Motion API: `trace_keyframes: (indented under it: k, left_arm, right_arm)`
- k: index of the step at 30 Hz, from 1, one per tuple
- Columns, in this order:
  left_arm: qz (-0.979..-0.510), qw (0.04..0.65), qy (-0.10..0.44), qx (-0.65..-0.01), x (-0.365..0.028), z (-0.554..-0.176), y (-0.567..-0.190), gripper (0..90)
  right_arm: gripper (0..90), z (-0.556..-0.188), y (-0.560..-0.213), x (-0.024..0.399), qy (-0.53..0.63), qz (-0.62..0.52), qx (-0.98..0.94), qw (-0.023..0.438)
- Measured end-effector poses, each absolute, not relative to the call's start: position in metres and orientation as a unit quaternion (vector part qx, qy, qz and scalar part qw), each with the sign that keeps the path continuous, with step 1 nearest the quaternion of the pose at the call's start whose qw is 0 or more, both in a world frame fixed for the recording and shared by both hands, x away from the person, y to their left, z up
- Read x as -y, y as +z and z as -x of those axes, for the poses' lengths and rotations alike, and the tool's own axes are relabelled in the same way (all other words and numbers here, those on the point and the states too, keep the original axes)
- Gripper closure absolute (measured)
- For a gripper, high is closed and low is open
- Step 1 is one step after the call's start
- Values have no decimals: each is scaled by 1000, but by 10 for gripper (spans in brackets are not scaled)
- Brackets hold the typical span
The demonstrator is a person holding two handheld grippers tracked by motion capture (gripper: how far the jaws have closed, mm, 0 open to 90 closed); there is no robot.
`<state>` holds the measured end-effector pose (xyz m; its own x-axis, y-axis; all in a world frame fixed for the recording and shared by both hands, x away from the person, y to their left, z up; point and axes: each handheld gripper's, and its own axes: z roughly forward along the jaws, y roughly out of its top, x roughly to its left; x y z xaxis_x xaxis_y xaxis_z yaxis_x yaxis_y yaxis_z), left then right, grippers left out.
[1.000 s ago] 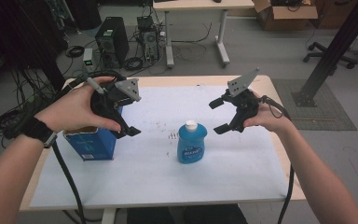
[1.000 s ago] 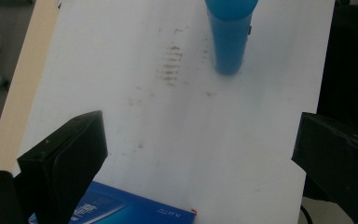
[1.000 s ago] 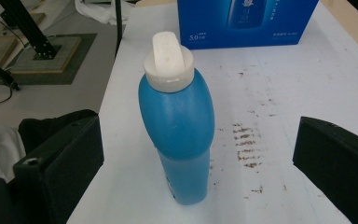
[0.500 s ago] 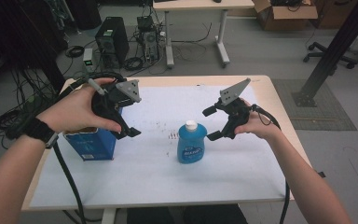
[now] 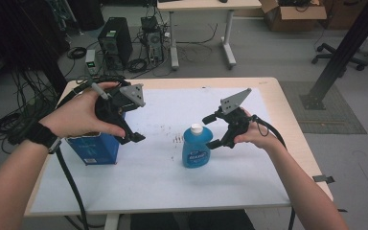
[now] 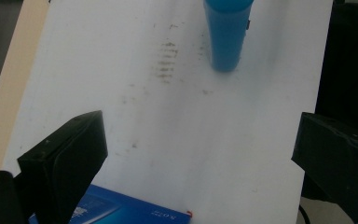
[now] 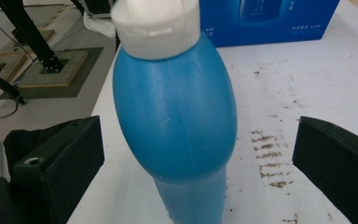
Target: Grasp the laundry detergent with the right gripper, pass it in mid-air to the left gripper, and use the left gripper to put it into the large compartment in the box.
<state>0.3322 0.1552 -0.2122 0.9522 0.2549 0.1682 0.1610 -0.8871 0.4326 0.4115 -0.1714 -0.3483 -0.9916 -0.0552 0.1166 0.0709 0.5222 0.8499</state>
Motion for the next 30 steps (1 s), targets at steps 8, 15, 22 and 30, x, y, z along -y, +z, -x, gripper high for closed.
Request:
trace_keyframes:
  k: [8, 15, 22, 30]
  left_arm:
    - [-965, 214, 109, -109, -157, -332, -214, 35]
    - [-965, 214, 106, -109, -156, -332, -216, 35]
    - [-965, 214, 106, -109, -156, -332, -216, 35]
    - [-965, 214, 105, -109, -156, -332, -217, 35]
  right_arm:
    - [25, -409, -364, 162, -491, 0, 867, 85]
    - [61, -408, -370, 155, -500, -5, 861, 91]
    - [108, -408, -377, 151, -502, -7, 860, 96]
    - [169, -407, -377, 148, -507, -14, 857, 94]
